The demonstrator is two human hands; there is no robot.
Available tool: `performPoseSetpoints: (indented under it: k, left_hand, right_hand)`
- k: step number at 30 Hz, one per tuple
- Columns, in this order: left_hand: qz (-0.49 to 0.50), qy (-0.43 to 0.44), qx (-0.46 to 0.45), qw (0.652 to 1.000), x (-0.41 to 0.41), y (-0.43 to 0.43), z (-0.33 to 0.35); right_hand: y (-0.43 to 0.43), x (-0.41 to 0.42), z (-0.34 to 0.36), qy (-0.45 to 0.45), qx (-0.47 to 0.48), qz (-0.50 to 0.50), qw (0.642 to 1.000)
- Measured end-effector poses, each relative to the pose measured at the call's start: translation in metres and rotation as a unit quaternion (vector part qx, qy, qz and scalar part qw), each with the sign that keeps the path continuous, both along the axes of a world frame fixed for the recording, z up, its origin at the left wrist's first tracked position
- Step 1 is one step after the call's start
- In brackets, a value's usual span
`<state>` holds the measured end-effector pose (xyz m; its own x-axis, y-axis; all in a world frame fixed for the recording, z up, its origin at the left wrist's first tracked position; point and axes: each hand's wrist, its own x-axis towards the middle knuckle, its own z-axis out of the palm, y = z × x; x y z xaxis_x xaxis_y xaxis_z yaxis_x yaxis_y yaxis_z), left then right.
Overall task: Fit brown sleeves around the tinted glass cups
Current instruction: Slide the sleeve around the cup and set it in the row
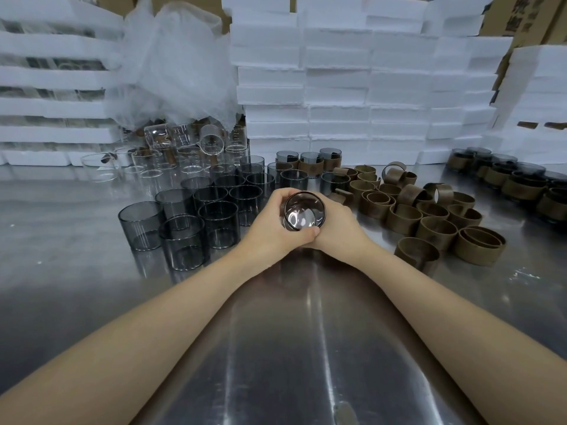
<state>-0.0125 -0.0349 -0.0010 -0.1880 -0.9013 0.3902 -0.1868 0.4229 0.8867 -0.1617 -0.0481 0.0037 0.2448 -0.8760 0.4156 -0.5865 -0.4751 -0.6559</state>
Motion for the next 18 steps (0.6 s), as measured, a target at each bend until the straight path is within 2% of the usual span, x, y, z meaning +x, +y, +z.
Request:
performPoseSetpoints:
  k: [3, 9, 13, 18]
  left_hand:
    - [-0.017, 0.004, 0.007, 1.000, 0.0012, -0.0007, -0.0007]
    - [-0.048, 0.093, 0.051, 0.993, 0.0046, -0.0016, 0.0016]
    - [-0.043, 0.117, 0.069, 0.990, 0.0048, -0.0031, 0.0028]
    - [0.014, 0.195, 0.102, 0.975, 0.0046, -0.0050, 0.0041]
  right_hand:
    - [-0.0019, -0.0015, 0.0014, -0.038, 0.034, -0.005, 0.999]
    - [-0.0020, -0.0015, 0.0012, -0.102, 0.062, -0.005, 0.993]
    - [-0.0037, -0.0018, -0.0003, -0.094, 0.054, -0.002, 0.994]
    - [0.0005, -0.0023, -0.0020, -0.035, -0.006, 0.008, 0.999]
